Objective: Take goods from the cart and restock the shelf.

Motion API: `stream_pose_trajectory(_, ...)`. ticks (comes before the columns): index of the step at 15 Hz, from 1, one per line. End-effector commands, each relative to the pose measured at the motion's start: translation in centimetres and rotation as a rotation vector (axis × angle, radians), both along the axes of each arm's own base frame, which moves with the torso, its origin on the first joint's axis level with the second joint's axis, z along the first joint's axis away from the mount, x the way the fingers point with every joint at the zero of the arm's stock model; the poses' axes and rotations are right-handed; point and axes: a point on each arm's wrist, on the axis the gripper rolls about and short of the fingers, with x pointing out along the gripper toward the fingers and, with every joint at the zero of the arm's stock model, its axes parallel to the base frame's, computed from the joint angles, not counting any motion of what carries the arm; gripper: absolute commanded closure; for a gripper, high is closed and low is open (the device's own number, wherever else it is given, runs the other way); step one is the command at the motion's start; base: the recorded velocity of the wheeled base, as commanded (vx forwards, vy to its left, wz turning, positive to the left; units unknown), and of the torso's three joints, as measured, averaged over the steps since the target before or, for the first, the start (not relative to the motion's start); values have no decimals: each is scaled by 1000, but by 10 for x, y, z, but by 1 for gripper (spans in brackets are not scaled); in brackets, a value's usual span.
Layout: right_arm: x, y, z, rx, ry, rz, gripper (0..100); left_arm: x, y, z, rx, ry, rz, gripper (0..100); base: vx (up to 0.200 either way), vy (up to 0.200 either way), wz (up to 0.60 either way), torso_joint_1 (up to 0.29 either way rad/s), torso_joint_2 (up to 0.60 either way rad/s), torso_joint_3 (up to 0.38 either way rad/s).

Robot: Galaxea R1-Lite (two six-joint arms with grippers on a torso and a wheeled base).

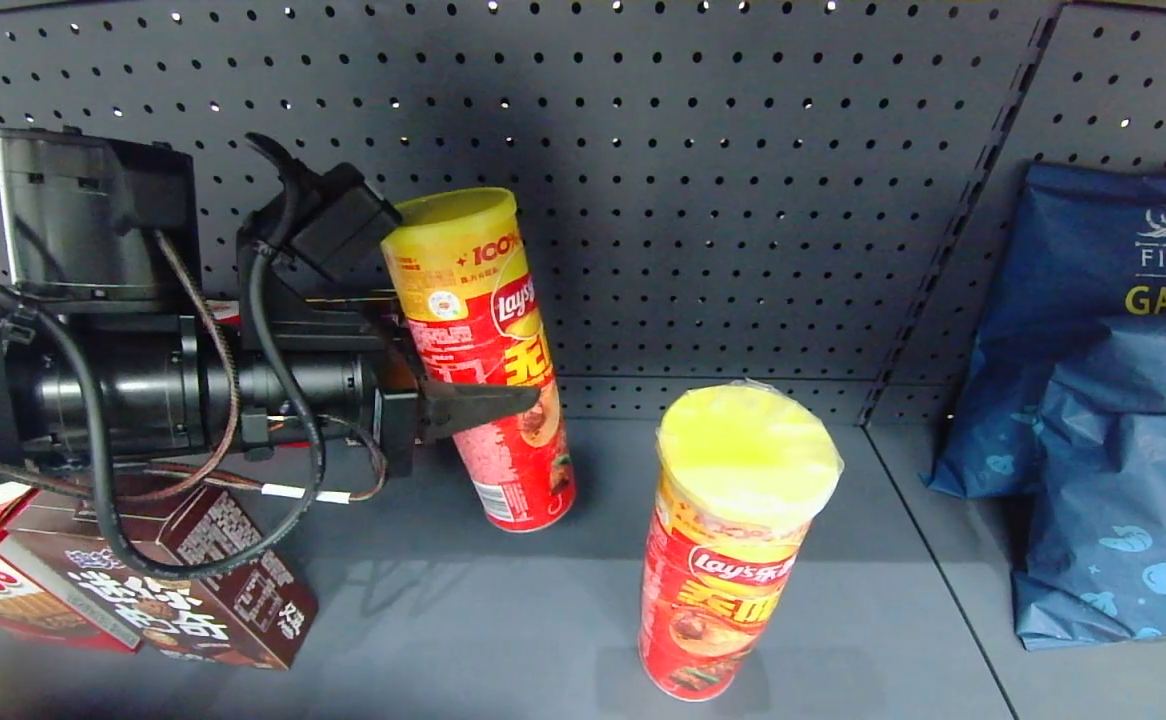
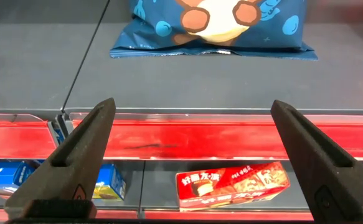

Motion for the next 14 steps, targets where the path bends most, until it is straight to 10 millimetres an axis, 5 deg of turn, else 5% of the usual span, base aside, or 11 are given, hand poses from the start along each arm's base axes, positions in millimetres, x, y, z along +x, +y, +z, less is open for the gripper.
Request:
stream_pose_trajectory(1,0,0,0,0,3,0,0,6,1,-5,12,10,9,100,0,0,0,0,0,0)
stream_pose_trajectory(8,0,0,0,0,3,0,0,23,-4,-14,113,-94,-25,100,0,0,0,0,0,0)
stream_pose_trajectory(14,0,0,0,0,1,0,0,36,-32,-17,111,-100,-93,100,0,0,0,0,0,0)
